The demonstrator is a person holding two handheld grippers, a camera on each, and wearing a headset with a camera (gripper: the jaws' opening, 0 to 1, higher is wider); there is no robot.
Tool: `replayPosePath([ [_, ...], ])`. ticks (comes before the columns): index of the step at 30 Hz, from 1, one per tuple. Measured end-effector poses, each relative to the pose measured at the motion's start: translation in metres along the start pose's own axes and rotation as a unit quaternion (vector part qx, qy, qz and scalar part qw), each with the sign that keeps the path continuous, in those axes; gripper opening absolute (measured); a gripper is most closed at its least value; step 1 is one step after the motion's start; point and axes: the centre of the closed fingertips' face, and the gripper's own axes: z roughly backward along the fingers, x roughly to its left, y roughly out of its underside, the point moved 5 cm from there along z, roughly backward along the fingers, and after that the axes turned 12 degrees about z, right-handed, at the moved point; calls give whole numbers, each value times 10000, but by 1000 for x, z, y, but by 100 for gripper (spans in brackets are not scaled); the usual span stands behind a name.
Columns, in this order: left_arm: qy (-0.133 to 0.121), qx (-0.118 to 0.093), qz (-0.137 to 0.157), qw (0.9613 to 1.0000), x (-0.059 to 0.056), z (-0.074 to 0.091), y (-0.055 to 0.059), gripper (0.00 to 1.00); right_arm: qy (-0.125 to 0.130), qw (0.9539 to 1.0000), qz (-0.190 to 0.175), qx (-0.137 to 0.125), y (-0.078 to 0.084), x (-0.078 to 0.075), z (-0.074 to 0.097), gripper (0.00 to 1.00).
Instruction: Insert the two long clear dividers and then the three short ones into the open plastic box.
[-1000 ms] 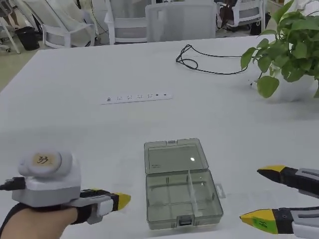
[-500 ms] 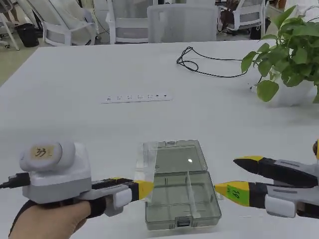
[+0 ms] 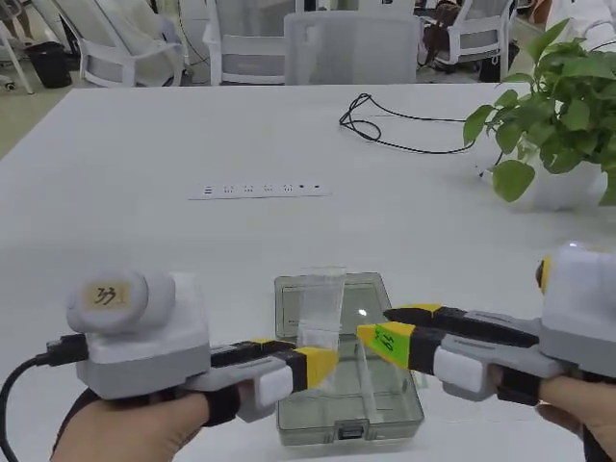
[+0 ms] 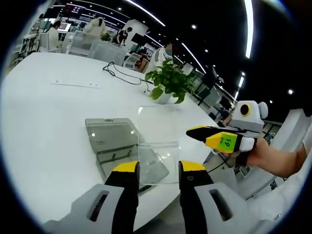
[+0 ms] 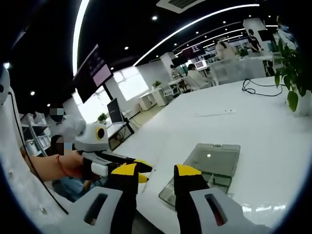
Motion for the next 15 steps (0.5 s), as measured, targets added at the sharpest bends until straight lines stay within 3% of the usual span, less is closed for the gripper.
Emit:
replayPosePath([
  [5, 74, 19, -55, 10000, -5, -3, 2, 30, 170, 9992, -360, 105, 6, -4, -6, 23],
  [10, 114, 55, -145, 9998, -9, -5, 4, 30, 239, 9980, -510, 272, 12, -2, -11, 17],
  [15, 139, 70, -213, 9997, -11, -6, 4, 30, 290, 9971, -651, 268, 14, -2, -14, 14],
])
